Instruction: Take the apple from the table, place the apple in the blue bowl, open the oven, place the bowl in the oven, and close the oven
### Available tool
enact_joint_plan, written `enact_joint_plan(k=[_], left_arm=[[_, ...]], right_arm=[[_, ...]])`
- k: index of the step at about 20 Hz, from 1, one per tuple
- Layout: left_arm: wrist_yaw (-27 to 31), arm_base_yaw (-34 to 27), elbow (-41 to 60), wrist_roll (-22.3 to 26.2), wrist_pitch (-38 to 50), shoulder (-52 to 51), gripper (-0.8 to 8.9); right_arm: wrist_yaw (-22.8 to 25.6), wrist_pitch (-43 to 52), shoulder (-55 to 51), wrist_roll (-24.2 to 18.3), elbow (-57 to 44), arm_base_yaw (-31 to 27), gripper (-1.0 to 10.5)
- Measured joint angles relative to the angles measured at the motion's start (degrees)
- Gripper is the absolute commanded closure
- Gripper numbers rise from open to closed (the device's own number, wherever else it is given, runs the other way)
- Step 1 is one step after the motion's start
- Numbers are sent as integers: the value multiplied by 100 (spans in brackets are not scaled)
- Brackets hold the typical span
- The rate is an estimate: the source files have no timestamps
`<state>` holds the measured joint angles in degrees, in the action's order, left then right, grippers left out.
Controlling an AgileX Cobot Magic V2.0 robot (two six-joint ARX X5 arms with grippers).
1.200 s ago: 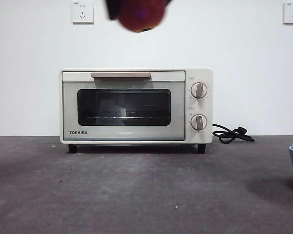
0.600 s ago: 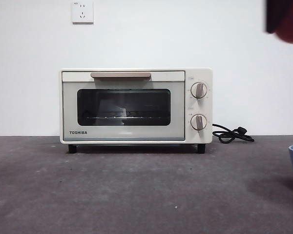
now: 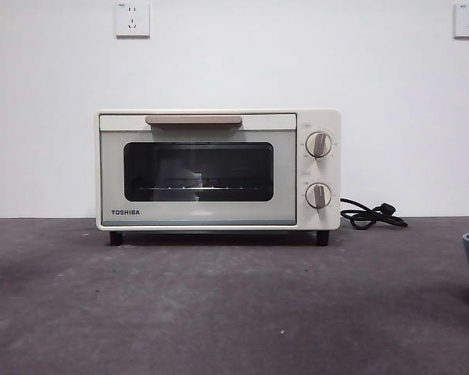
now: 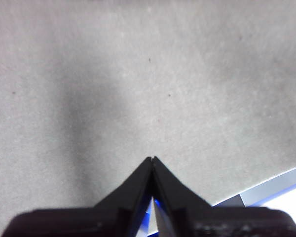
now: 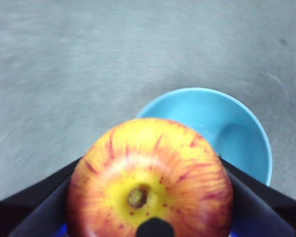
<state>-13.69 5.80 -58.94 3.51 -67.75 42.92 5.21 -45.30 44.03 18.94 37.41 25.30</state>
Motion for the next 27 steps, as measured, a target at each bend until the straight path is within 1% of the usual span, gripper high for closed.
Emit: enact_joint_plan(k=[2,6,9,12,13,15,17,21,23,27], left_arm=[[-2,4,0,17,59,9,818],[-173,20,0,44,153,-4,818],[-179,26,0,52,286,-2,818],[-179,26,0,55,286,-2,818],[-179,26,0,55,286,-2,818],[-179,26,0,55,286,-2,818],[-181,26,0,55,286,-2,818],[-181,26,0,55,286,-2,818],[-181,26,0,55,286,-2,818],[-181,26,0,55,286,-2,818]], right_arm=[[-74,260,55,87,-144,-236,954],[-74,328,455,166,-144,-496,953],[-205,516,916,177,-144,-514,951],[-221,546,1502,186,-144,-514,935],[-221,634,1663,186,-144,-514,884],[-221,752,1838,188,-144,-514,731],[-205,737,1893,190,-144,-514,611],[-157,721,1895,240,-144,-514,421],[-129,721,1895,251,-144,-514,342],[-90,603,1895,245,-144,-518,338]])
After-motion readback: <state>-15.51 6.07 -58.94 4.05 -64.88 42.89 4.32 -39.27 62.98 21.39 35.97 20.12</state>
